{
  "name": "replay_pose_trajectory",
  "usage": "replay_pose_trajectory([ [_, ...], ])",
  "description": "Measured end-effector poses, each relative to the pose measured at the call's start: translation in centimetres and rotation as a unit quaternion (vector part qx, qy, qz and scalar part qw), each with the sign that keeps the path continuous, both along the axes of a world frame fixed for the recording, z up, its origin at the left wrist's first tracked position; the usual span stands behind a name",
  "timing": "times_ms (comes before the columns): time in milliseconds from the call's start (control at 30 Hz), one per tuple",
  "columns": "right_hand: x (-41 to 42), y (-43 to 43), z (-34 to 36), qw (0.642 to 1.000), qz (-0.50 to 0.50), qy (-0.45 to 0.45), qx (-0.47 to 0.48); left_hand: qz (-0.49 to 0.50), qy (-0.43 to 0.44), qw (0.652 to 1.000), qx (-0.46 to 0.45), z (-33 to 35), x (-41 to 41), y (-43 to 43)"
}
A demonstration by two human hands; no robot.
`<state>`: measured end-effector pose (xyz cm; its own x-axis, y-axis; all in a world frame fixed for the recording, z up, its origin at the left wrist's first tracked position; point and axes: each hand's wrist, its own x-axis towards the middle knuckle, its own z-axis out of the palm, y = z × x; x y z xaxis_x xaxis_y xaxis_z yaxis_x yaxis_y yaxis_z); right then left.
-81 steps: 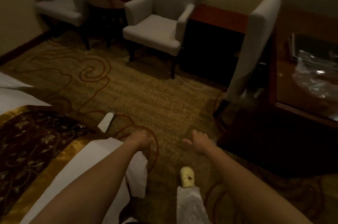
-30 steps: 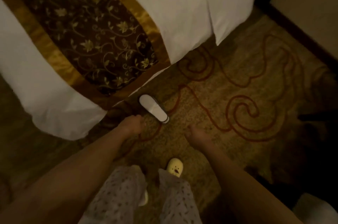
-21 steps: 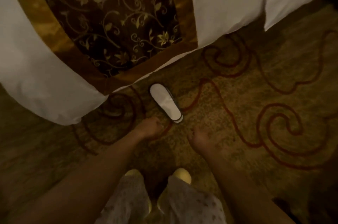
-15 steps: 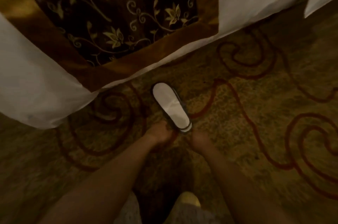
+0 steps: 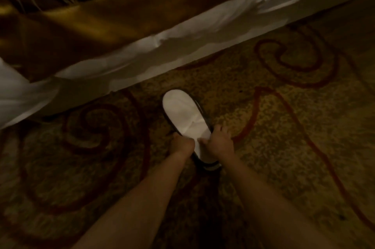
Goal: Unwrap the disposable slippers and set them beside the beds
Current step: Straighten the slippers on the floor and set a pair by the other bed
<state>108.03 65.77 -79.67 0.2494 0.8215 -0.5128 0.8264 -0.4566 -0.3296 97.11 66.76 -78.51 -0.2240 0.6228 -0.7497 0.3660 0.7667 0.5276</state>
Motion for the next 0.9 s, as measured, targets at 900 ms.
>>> replay_pose_trajectory([
  [900,2.2,0.9,0.1,0.979,-0.040,-0.164,0.114,0.157,-0.176,0.971,0.040,-0.3,-7.1,-1.2],
])
